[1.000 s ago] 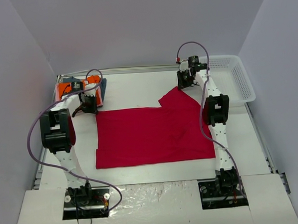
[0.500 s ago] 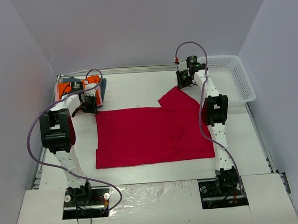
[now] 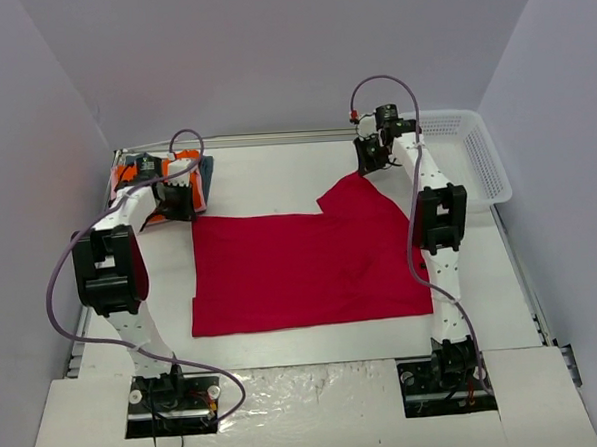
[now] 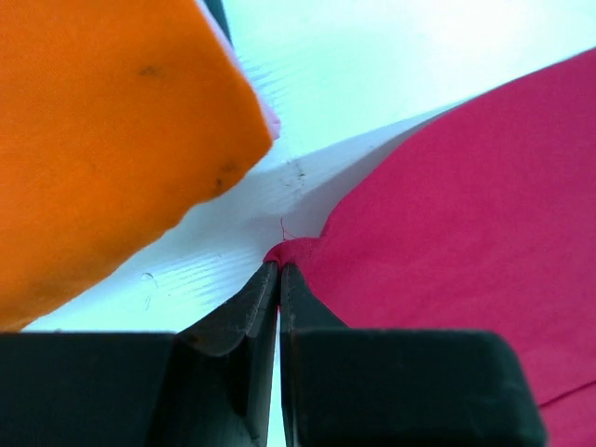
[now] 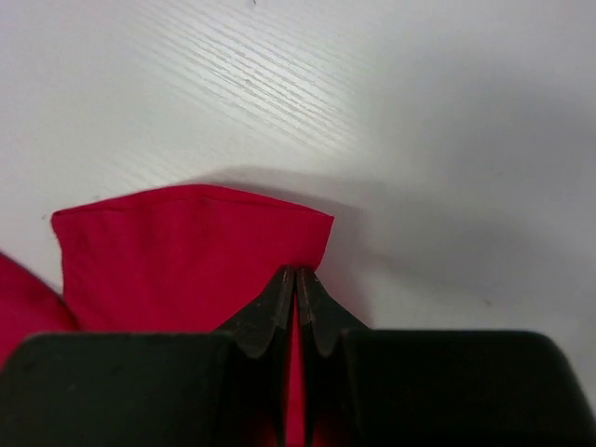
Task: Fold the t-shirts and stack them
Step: Grap the side of the flattened tshirt furthest away from the robot with both arms, then fold the other side of the tshirt into a rectangle
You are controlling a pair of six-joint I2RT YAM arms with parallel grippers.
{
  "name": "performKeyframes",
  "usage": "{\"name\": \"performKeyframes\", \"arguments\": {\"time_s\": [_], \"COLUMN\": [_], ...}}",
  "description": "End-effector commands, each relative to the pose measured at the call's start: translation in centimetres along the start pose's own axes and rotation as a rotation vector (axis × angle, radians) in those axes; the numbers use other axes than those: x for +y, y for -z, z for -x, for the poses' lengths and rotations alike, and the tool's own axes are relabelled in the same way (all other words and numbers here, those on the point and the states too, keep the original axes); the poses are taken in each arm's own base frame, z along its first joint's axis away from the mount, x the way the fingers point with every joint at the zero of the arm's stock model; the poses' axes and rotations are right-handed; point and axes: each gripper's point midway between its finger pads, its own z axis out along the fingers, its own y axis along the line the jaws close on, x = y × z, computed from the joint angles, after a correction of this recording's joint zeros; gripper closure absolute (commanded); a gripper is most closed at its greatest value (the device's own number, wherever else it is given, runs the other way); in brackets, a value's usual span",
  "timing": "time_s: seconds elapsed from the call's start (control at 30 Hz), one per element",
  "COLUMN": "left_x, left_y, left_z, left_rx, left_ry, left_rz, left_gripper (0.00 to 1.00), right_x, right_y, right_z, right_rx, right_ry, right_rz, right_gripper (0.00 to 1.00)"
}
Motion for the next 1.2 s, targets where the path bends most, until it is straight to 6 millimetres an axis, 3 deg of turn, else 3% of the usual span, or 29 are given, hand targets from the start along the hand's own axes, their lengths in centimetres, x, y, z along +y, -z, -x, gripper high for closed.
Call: {"name": "performKeyframes", "arguments": {"time_s": [0.0,0.2,0.23,0.27,0.33,0.37,0.67,0.83,1.17], "left_x": [-1.3,-2.6,-2.8,-2.9,-3.3,-3.5,-4.2,-4.6,-5.6], "left_y": [3.3,4.3,4.5,4.8,5.0,5.2,6.7,7.6,9.3], "left_z": [2.8,2.5,2.4,2.3,1.9,1.4,-0.9,-2.2,-4.6], "left_rx": [-0.082,-0.092,-0.092,-0.094,-0.089,-0.082,-0.088,-0.086,-0.067], "left_ry": [-0.054,-0.066,-0.073,-0.075,-0.088,-0.091,-0.101,-0.121,-0.173], "left_rz": [-0.023,-0.067,-0.07,-0.071,-0.087,-0.091,-0.114,-0.121,-0.162], "left_gripper": [0.98,0.98,0.98,0.98,0.98,0.97,0.98,0.98,0.98], "right_x": [1.0,1.8,1.9,2.2,2.4,2.5,3.5,4.3,5.7], "right_y": [6.0,9.1,9.1,10.3,10.5,11.7,15.4,18.0,20.9], "right_z": [3.2,3.4,2.7,3.0,1.5,1.6,-3.0,-4.3,-8.7], "right_rx": [-0.088,-0.11,-0.093,-0.109,-0.077,-0.089,-0.039,-0.054,-0.012], "right_ry": [0.044,0.055,0.048,0.056,0.048,0.058,0.059,0.065,0.084], "right_rz": [-0.026,-0.031,-0.029,-0.031,-0.026,-0.032,-0.043,-0.053,-0.066], "right_gripper": [1.0,1.0,1.0,1.0,1.0,1.0,1.0,1.0,1.0]}}
